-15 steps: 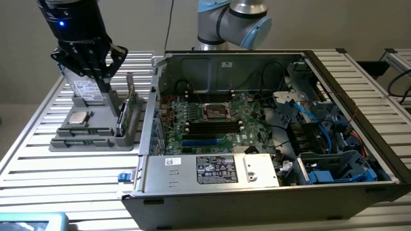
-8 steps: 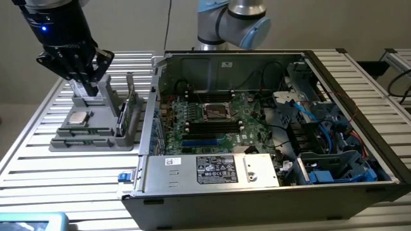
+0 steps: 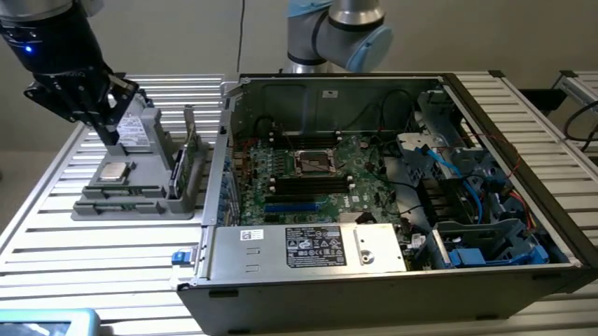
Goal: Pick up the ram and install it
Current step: 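Reach for the ram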
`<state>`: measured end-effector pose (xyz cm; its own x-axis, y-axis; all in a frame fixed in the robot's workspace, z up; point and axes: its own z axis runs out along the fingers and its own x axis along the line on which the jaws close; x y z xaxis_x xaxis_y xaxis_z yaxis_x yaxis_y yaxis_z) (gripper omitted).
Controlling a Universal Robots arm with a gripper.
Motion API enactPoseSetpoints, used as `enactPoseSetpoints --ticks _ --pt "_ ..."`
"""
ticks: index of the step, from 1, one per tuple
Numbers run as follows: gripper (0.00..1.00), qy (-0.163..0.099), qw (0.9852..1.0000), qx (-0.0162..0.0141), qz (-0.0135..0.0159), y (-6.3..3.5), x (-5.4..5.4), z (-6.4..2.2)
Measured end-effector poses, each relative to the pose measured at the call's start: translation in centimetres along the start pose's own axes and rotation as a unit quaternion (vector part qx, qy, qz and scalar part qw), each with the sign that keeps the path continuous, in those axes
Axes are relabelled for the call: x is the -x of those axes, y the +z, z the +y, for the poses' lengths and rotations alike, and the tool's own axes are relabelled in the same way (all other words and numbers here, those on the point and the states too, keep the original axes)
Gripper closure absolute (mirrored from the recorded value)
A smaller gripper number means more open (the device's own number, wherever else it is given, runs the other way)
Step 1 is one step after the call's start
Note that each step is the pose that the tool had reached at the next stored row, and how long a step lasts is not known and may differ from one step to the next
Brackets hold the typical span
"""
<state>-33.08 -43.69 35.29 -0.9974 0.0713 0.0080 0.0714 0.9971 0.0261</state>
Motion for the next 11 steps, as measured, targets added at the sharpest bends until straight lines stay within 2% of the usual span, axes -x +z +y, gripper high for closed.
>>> enactPoseSetpoints --ticks 6,11 --pt "0.89 0.0 1.0 -0.0006 -0.0001 0.33 -2.6 -0.2" --pt "0.89 0.0 1.0 -0.0021 -0.0002 0.7 -3.7 -0.23"
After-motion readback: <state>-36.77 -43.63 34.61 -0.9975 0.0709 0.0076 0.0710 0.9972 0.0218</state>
